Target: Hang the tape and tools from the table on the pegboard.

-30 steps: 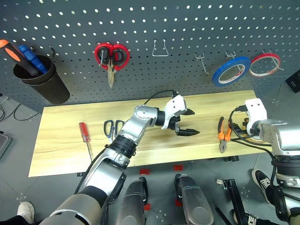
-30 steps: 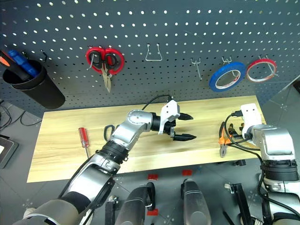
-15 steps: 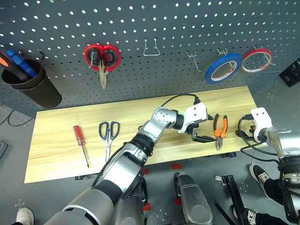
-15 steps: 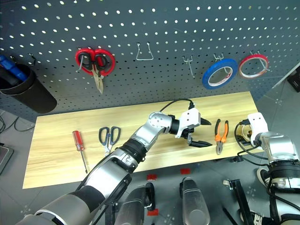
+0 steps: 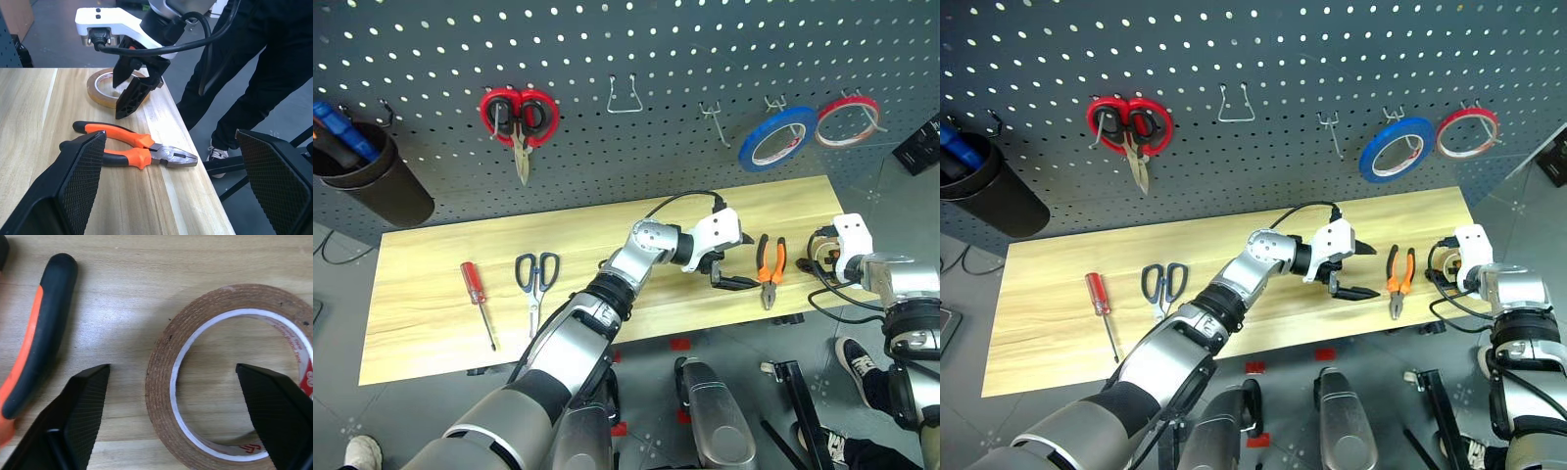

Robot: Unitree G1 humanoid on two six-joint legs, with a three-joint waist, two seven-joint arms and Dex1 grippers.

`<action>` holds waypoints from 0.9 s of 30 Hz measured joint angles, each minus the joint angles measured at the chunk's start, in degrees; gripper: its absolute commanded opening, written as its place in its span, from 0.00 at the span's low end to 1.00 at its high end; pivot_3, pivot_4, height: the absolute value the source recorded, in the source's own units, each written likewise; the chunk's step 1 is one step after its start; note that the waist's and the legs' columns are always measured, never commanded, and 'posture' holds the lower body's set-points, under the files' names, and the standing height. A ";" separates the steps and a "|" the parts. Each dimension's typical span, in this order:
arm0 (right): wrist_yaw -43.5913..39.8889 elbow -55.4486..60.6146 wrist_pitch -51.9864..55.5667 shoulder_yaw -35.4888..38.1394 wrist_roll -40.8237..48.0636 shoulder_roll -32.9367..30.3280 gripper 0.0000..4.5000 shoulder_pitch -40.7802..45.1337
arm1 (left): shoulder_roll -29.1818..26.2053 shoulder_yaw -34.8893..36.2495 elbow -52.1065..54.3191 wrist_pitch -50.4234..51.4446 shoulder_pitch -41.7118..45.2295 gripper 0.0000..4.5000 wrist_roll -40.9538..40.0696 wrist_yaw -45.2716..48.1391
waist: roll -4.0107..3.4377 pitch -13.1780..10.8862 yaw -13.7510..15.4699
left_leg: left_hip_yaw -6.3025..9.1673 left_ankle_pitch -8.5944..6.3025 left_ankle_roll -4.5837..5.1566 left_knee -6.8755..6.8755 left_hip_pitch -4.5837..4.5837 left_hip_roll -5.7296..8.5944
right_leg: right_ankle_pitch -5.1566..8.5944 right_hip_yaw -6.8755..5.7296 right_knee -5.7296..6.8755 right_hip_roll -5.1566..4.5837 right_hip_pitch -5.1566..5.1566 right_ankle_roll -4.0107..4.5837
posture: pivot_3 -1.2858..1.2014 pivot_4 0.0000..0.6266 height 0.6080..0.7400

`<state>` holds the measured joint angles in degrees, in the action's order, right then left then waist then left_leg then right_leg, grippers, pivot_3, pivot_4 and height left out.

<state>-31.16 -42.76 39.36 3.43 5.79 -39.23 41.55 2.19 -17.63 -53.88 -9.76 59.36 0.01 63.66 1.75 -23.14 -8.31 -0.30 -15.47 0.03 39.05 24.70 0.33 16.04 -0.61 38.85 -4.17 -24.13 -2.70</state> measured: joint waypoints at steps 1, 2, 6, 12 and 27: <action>-0.01 -0.31 -0.01 0.03 0.01 0.17 0.67 0.26 | -0.03 0.01 0.00 0.00 0.00 1.00 0.01 0.12 | 0.00 0.00 0.07 | 0.02 0.00 0.00 0.00 0.00 0.00 | 0.00 -0.01 0.00 -0.01 0.00 0.00 | 0.41 0.70 1.00; 0.00 -0.53 -0.02 0.14 0.01 0.39 0.58 0.48 | -0.13 0.04 0.00 0.00 0.00 1.00 0.02 0.20 | 0.00 0.00 0.14 | 0.01 0.00 -0.01 0.01 0.00 0.00 | 0.00 -0.01 0.00 -0.01 0.01 0.00 | 0.41 0.68 1.00; 0.33 -1.08 -0.09 0.94 -0.02 0.76 0.30 0.66 | -0.29 0.11 0.00 0.01 0.00 1.00 0.08 0.24 | 0.00 0.00 0.33 | 0.01 0.01 -0.01 0.03 0.00 0.01 | -0.01 -0.01 0.00 -0.03 0.02 -0.01 | 0.41 0.68 1.00; 1.65 -0.42 -0.31 1.07 -0.20 0.77 0.10 0.09 | -0.84 0.48 0.01 0.01 0.01 1.00 0.13 0.22 | -0.01 0.02 0.43 | 0.02 0.01 -0.02 0.05 0.00 0.02 | -0.03 -0.03 0.00 -0.05 0.03 -0.04 | 0.41 0.65 1.00; 4.16 41.92 -8.97 -1.81 -4.83 0.30 0.10 -25.58 | -10.46 5.02 35.77 18.53 -16.84 1.00 -4.74 -4.36 | -0.80 0.92 0.08 | 0.04 0.14 -0.25 -0.02 0.07 0.00 | -0.03 0.01 0.10 -0.03 -0.18 -0.04 | 0.41 0.40 1.00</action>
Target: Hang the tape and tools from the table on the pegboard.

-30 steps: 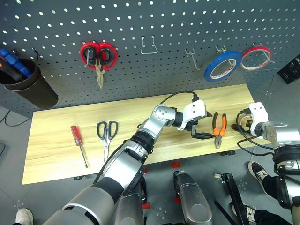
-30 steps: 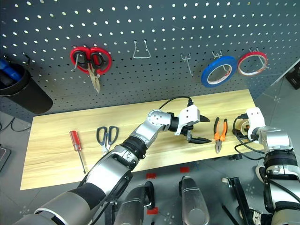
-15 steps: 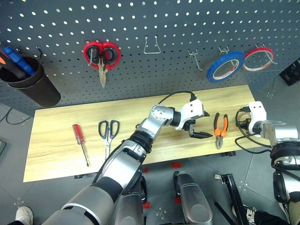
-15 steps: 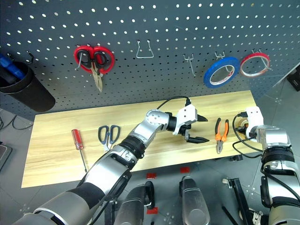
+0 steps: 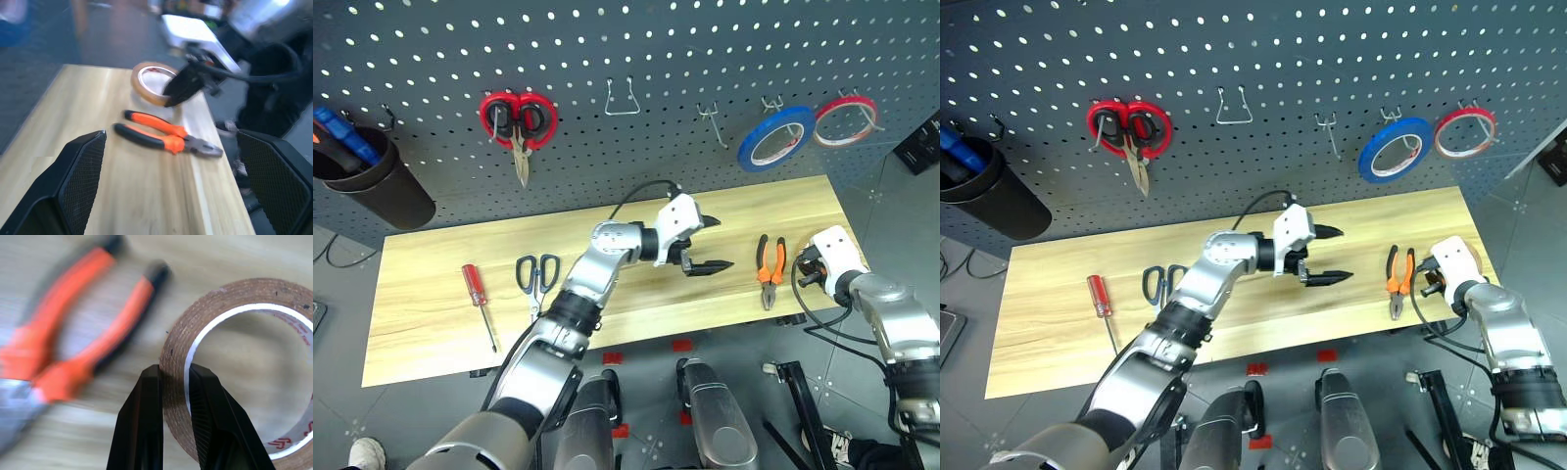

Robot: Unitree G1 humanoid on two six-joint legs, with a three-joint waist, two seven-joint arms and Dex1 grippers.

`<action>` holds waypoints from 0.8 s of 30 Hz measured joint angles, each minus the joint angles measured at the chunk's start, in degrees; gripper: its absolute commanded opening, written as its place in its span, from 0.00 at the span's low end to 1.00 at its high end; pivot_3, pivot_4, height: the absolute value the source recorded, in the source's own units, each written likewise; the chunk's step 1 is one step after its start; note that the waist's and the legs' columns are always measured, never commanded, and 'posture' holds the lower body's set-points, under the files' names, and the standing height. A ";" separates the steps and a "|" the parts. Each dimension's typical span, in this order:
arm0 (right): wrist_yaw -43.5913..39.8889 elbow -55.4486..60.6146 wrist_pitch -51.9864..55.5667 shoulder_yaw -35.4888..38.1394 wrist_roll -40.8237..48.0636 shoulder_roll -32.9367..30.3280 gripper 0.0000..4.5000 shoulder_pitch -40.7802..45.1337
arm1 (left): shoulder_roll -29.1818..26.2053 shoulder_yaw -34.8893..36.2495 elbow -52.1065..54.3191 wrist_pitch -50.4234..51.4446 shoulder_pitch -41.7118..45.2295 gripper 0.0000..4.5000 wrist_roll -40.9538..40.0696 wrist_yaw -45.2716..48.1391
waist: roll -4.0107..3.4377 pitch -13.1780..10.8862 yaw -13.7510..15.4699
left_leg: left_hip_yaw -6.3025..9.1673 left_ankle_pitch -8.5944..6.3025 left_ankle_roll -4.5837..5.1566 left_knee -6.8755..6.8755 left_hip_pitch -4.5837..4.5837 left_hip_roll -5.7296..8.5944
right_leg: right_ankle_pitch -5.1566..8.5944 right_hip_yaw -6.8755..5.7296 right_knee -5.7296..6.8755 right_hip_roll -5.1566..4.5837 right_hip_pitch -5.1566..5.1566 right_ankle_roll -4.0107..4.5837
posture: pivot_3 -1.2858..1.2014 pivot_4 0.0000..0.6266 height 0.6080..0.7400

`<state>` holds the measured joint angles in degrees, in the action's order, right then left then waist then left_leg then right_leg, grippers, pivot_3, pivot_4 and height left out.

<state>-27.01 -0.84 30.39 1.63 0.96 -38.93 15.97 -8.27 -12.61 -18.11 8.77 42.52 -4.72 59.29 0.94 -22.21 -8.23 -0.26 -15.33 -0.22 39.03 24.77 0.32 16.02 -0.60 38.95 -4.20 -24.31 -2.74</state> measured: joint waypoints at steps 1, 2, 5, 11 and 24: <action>0.24 3.13 -3.13 -0.81 -1.18 -0.12 0.10 -2.02 | -1.13 0.59 5.28 3.18 -2.91 1.00 -0.82 -0.79 | -0.12 0.50 0.08 | -0.01 0.00 0.00 -0.04 0.01 0.01 | 0.00 0.01 -0.02 0.00 -0.01 0.00 | 0.41 0.39 1.00; 0.64 5.45 -6.20 -1.53 -2.39 -0.13 0.10 -3.59 | -2.19 1.03 9.82 6.04 -5.16 1.00 -1.56 -1.74 | -0.17 0.99 0.24 | 0.00 0.00 0.00 -0.06 0.01 0.02 | 0.00 0.00 -0.05 0.00 -0.01 0.00 | 0.41 0.37 1.00; 2.41 9.50 -15.68 -2.98 -6.75 -0.90 0.10 -7.68 | -4.24 2.99 21.66 13.50 -10.97 1.00 -3.25 -5.69 | -0.15 2.35 0.60 | 0.05 0.00 -0.01 -0.02 0.01 0.06 | 0.00 -0.03 -0.08 -0.01 0.07 0.00 | 0.42 0.30 1.00; 8.94 10.16 -40.19 -6.69 -18.41 -2.76 0.10 -15.22 | -6.45 7.68 42.11 26.31 -21.53 1.00 -7.67 -14.98 | -0.04 6.09 2.31 | 0.07 0.00 -0.01 -0.01 -0.09 0.10 | 0.00 0.03 -0.20 0.10 0.23 -0.01 | 0.43 0.25 1.00; 23.86 -11.53 -65.91 -12.65 -33.99 0.56 0.10 0.70 | -9.27 12.72 51.01 33.12 -25.32 1.00 -11.34 -25.55 | 0.22 9.33 3.62 | -0.01 0.01 -0.02 -0.01 -0.33 0.13 | 0.01 0.12 -0.18 0.23 0.43 0.01 | 0.45 0.23 1.00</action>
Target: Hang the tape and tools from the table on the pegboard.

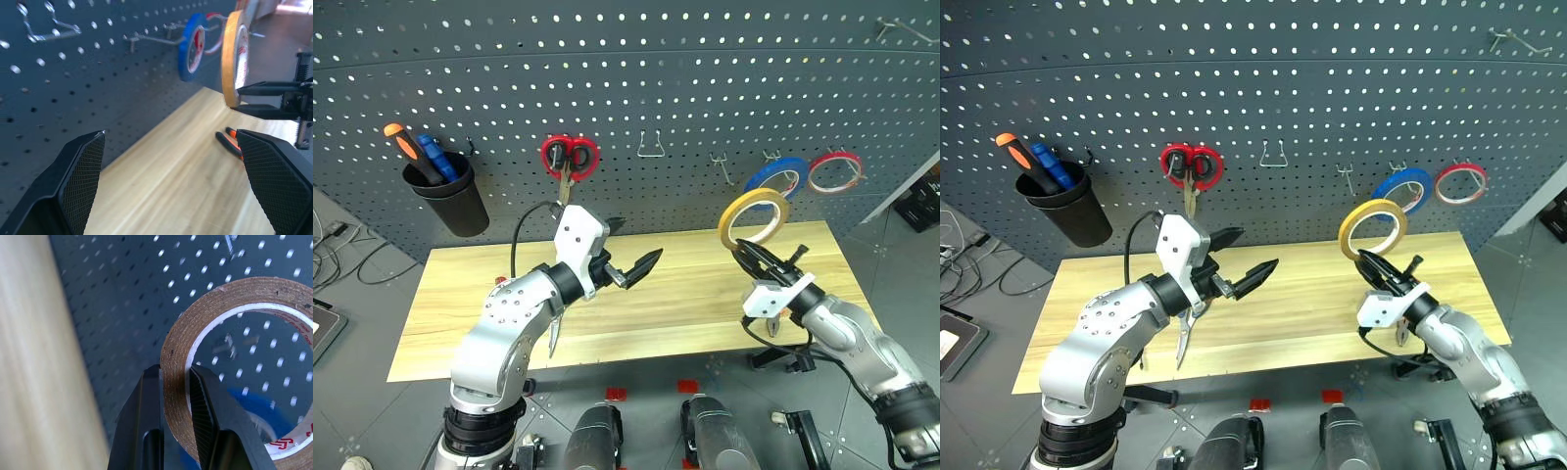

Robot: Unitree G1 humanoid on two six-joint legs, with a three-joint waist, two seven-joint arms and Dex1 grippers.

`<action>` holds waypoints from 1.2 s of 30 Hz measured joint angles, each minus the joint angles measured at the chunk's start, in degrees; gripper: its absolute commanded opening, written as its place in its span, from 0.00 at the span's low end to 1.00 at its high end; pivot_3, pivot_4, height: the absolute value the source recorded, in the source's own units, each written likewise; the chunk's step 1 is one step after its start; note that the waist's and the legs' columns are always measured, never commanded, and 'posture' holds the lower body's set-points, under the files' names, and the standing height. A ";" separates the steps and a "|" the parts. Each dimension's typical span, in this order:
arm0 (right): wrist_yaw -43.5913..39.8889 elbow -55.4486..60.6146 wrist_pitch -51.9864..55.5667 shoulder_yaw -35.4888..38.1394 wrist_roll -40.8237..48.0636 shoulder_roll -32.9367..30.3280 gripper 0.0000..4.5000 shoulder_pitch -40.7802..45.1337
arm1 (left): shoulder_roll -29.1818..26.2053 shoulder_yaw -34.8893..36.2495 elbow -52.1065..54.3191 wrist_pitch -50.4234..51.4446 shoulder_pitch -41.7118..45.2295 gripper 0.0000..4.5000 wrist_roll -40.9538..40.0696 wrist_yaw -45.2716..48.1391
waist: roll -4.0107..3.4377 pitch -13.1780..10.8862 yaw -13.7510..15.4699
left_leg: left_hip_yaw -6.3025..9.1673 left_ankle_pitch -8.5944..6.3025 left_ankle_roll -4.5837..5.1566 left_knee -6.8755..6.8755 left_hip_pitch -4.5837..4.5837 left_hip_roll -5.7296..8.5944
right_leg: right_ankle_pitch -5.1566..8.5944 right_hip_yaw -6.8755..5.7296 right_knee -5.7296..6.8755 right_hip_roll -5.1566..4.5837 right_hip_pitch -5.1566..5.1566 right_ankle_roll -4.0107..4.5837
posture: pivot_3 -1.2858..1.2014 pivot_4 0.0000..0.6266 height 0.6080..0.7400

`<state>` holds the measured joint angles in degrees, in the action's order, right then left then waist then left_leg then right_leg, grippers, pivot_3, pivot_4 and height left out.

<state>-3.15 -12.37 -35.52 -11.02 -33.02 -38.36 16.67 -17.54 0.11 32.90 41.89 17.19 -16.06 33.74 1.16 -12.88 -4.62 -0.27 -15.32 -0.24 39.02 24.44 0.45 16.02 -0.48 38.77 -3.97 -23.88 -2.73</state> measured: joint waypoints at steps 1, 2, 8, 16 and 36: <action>0.08 -2.40 -1.12 -0.66 -0.03 0.35 0.10 1.85 | 0.14 -0.17 -0.55 -0.15 1.02 1.00 -0.17 -0.41 | 0.00 0.01 -0.01 | 0.00 0.00 0.00 0.01 -0.01 0.01 | 0.00 0.00 -0.02 0.00 0.04 0.00 | 0.45 0.23 1.00; 0.21 -4.34 -1.93 -1.19 -0.10 0.53 0.10 3.71 | 0.39 -0.55 -1.20 -0.41 2.13 1.00 -0.38 -0.61 | -0.01 0.02 0.00 | 0.00 0.00 0.00 0.01 -0.02 0.02 | 0.00 0.00 -0.02 -0.01 0.06 0.00 | 0.45 0.23 1.00; 0.88 -12.72 -6.69 -1.86 -0.39 0.99 0.10 10.93 | 0.42 -2.54 -4.80 -2.80 3.41 1.00 -0.59 -0.67 | -0.01 0.34 -0.37 | -0.01 0.00 0.00 -0.05 -0.07 -0.04 | 0.00 0.00 -0.05 -0.01 0.08 0.01 | 0.45 0.24 1.00; -0.48 -20.53 -12.05 -4.79 -0.39 1.56 0.10 16.70 | -0.09 -3.44 -8.05 -5.24 4.75 1.00 -0.58 -0.67 | -0.02 0.62 -0.43 | -0.02 0.00 0.00 -0.03 -0.08 -0.02 | 0.00 0.02 -0.03 -0.01 0.10 0.01 | 0.45 0.23 1.00; -17.50 -36.09 -14.33 -6.61 7.96 5.04 0.60 26.13 | -0.43 -4.31 -8.52 -7.19 4.02 1.00 -0.61 -1.76 | -0.03 0.94 -1.18 | 0.02 0.00 0.00 -0.01 -0.10 -0.02 | -0.01 -0.02 0.11 -0.04 0.12 0.02 | 0.45 0.21 1.00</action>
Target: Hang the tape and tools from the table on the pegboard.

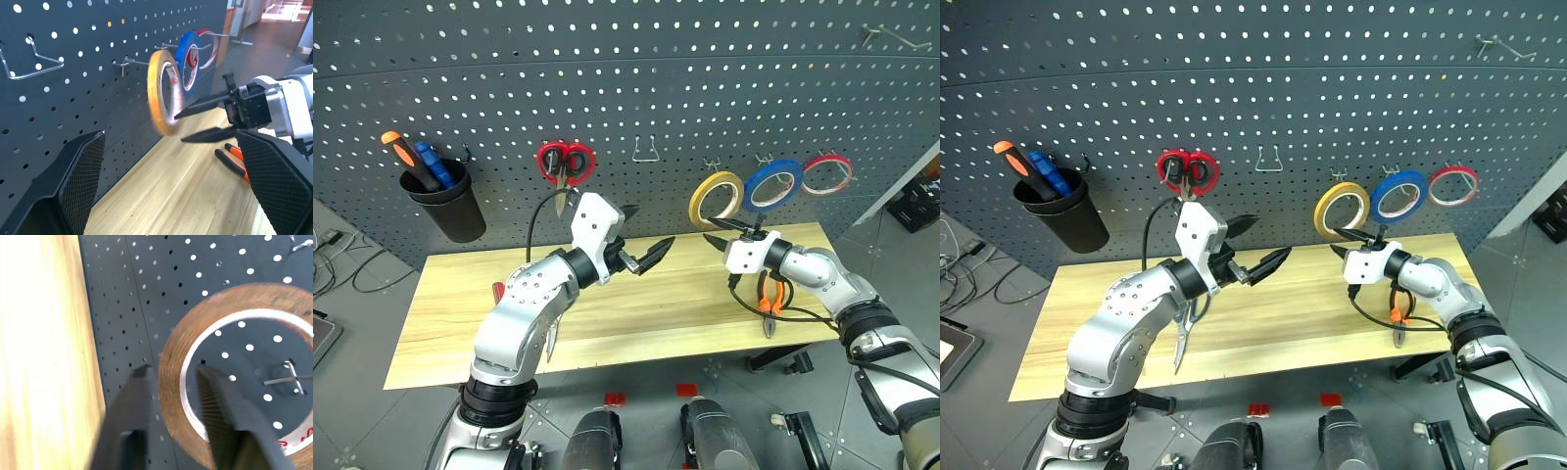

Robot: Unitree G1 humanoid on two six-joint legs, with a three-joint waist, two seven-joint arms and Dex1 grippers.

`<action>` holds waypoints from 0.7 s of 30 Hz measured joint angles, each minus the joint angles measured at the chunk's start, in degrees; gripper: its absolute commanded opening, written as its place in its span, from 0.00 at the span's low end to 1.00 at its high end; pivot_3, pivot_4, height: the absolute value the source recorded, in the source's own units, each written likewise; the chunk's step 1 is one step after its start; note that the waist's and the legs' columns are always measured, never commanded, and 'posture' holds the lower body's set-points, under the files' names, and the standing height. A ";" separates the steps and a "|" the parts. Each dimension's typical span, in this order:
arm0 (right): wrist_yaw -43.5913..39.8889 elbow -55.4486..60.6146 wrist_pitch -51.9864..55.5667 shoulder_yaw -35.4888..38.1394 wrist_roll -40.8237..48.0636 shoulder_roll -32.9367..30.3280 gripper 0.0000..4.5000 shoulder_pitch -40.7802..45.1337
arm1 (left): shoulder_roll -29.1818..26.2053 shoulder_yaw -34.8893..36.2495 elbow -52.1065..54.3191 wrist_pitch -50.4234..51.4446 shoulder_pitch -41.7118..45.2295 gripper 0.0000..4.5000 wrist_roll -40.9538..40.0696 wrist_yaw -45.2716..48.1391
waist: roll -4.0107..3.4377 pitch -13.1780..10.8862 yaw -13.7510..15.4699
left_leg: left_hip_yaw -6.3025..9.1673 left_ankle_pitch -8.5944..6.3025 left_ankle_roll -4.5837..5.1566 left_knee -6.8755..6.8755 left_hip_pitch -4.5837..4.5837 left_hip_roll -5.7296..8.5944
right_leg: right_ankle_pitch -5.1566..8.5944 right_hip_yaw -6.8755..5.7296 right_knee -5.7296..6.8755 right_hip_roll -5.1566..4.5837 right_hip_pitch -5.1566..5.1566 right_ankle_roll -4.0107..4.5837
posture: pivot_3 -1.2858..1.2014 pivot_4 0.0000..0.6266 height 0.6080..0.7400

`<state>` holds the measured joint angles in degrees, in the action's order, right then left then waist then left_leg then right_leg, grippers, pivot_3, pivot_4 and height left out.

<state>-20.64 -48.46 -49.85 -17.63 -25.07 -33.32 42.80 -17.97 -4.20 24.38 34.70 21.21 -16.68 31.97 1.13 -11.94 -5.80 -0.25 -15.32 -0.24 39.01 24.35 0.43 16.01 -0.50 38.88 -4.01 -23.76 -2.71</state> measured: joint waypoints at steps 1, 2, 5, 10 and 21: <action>-0.30 0.00 0.02 0.00 0.24 0.00 0.67 -0.03 | -0.06 0.00 0.00 0.00 -0.12 1.00 -0.01 -0.05 | 0.00 0.01 0.00 | 0.00 0.00 0.00 0.00 0.00 0.00 | 0.00 0.00 0.00 0.00 0.00 0.00 | 0.46 0.22 1.00; -0.47 0.05 0.04 0.04 0.49 -0.01 0.74 -0.12 | -0.11 0.00 0.00 0.00 -0.17 1.00 -0.02 -0.08 | 0.00 0.01 0.01 | 0.01 0.00 0.00 0.01 0.00 0.00 | 0.00 0.00 0.00 0.00 0.00 0.00 | 0.46 0.22 1.00; -1.68 1.32 0.22 0.22 1.78 -0.06 0.96 -1.49 | -0.20 0.00 0.00 0.00 -0.17 1.00 -0.08 -0.11 | 0.00 0.01 0.04 | 0.02 0.00 0.00 0.02 0.00 0.00 | 0.00 0.00 0.00 -0.01 0.01 0.00 | 0.45 0.23 1.00; -6.31 8.43 3.65 1.37 6.65 -1.96 1.00 -9.17 | -0.56 -0.79 0.21 -0.09 -1.01 1.00 -0.07 -0.04 | 0.00 0.01 0.41 | 0.04 -0.01 0.01 0.04 -0.01 0.01 | 0.00 0.01 0.00 -0.06 0.07 0.00 | 0.45 0.28 1.00; -7.13 50.02 93.45 17.23 26.11 7.48 1.00 -17.33 | -12.33 -8.90 -0.91 -8.69 -7.72 1.00 5.67 7.89 | -0.13 -0.20 0.44 | 0.09 -0.22 0.36 -0.02 -0.55 -0.13 | 0.04 0.24 0.00 -0.09 0.45 0.10 | 0.43 0.44 1.00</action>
<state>-27.78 1.55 43.60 -0.40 1.04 -25.84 25.47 -30.30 -13.10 23.47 26.01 13.50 -11.00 39.86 1.00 -12.14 -5.36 -0.16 -15.54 0.13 38.99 23.79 0.29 16.05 -0.25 38.88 -4.10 -23.31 -2.62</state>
